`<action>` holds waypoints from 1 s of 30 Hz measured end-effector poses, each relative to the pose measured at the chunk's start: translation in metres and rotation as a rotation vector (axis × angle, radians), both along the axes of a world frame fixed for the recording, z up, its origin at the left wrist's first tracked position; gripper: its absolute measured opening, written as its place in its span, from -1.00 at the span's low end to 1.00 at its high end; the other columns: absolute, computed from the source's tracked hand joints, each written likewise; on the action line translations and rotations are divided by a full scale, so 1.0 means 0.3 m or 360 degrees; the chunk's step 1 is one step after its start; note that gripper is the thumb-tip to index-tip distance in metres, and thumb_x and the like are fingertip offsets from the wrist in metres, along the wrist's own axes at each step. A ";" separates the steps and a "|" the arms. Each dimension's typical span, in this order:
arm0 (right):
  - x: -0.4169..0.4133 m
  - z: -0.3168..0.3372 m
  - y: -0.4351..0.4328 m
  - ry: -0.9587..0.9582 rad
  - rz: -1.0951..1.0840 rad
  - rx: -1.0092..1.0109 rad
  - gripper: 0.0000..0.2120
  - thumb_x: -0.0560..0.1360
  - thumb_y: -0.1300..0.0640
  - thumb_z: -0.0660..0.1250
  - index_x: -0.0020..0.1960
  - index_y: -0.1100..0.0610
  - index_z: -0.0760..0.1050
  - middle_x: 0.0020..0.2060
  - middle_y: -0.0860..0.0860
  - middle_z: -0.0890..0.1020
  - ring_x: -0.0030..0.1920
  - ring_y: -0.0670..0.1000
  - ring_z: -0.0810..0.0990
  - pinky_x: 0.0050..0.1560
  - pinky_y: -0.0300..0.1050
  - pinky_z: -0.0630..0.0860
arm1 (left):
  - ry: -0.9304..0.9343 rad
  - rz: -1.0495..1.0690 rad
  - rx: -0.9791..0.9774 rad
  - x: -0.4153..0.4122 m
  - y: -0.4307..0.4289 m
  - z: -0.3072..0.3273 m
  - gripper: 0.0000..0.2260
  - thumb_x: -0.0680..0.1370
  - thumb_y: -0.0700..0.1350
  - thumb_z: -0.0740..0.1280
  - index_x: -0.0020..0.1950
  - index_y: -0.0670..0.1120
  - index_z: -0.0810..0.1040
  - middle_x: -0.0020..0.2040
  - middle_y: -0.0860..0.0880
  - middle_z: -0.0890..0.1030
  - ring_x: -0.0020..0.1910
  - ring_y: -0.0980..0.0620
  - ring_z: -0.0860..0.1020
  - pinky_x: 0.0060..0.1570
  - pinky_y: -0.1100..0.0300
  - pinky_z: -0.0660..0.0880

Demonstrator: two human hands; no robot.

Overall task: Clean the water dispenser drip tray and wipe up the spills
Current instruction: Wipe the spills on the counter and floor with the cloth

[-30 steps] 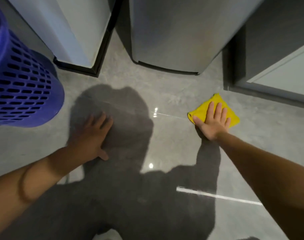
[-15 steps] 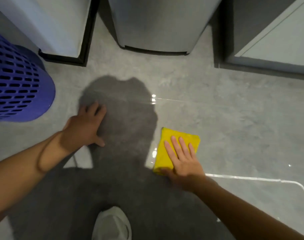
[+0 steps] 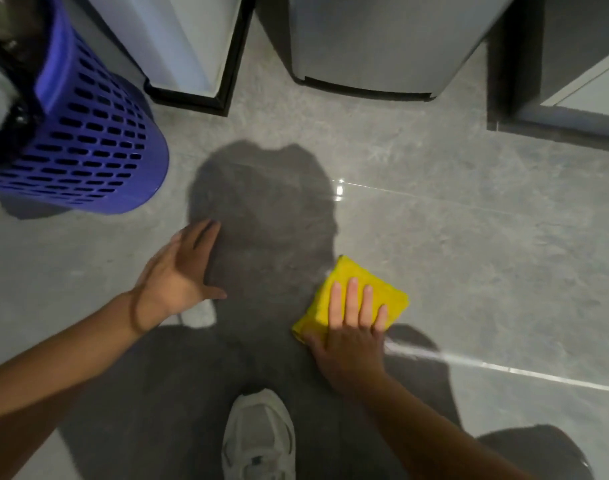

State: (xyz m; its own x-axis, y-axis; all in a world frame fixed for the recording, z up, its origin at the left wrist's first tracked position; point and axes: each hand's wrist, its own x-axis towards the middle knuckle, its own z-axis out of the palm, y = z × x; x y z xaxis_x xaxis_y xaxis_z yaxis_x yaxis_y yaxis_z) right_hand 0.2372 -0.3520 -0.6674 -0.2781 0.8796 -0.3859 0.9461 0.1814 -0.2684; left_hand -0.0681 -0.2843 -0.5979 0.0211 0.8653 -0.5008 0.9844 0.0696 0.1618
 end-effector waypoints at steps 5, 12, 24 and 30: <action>-0.441 -0.047 0.360 0.0123 0.0202 0.0058 -0.10 0.53 -0.37 0.14 0.69 0.06 -0.04 0.68 0.15 -0.03 0.66 0.27 -0.14 0.52 0.37 -0.33 | 0.0002 0.0090 0.0040 -0.056 -0.052 0.017 0.18 0.22 0.21 0.68 0.62 -0.29 0.20 0.59 -0.32 0.27 0.58 -0.29 0.25 0.54 -0.07 0.24; -0.262 -0.039 0.184 0.0225 0.0526 0.0153 -0.20 0.52 -0.27 0.22 0.67 0.02 0.14 0.67 0.10 0.13 0.66 0.23 0.02 0.56 0.37 0.00 | -0.0061 -0.0043 -0.0067 -0.032 0.020 0.003 0.26 0.15 0.23 0.70 0.67 -0.12 0.12 0.66 -0.22 0.11 0.62 -0.28 0.12 0.56 -0.12 0.20; 0.610 -0.032 0.434 -0.0244 -0.0703 -0.0091 -0.12 0.51 -0.49 -0.09 0.68 -0.07 -0.20 0.68 0.05 -0.16 0.66 0.21 -0.16 0.59 0.37 -0.13 | 0.0108 -0.0588 -0.0128 0.273 0.218 -0.057 0.32 0.13 0.35 0.62 0.67 0.15 -0.13 0.69 -0.02 -0.12 0.65 -0.24 -0.06 0.52 -0.28 0.22; 0.275 -0.076 0.890 -0.0137 -0.0426 0.0117 -0.31 0.65 -0.31 -0.06 0.69 -0.06 -0.12 0.69 0.03 -0.07 0.66 0.21 -0.14 0.58 0.37 -0.17 | 0.0167 -0.0767 -0.0085 0.261 0.230 -0.080 0.30 0.17 0.36 0.61 0.69 0.03 -0.07 0.69 -0.18 -0.02 0.63 -0.39 0.00 0.54 -0.30 0.18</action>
State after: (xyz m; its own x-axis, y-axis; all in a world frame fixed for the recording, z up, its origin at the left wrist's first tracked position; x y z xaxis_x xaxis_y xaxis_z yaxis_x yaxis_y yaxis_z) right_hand 0.3198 -0.0848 -0.6903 -0.0013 0.9437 -0.3307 0.9816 -0.0619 -0.1805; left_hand 0.0102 -0.2153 -0.6220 0.3597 0.7427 -0.5648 0.9174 -0.3919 0.0689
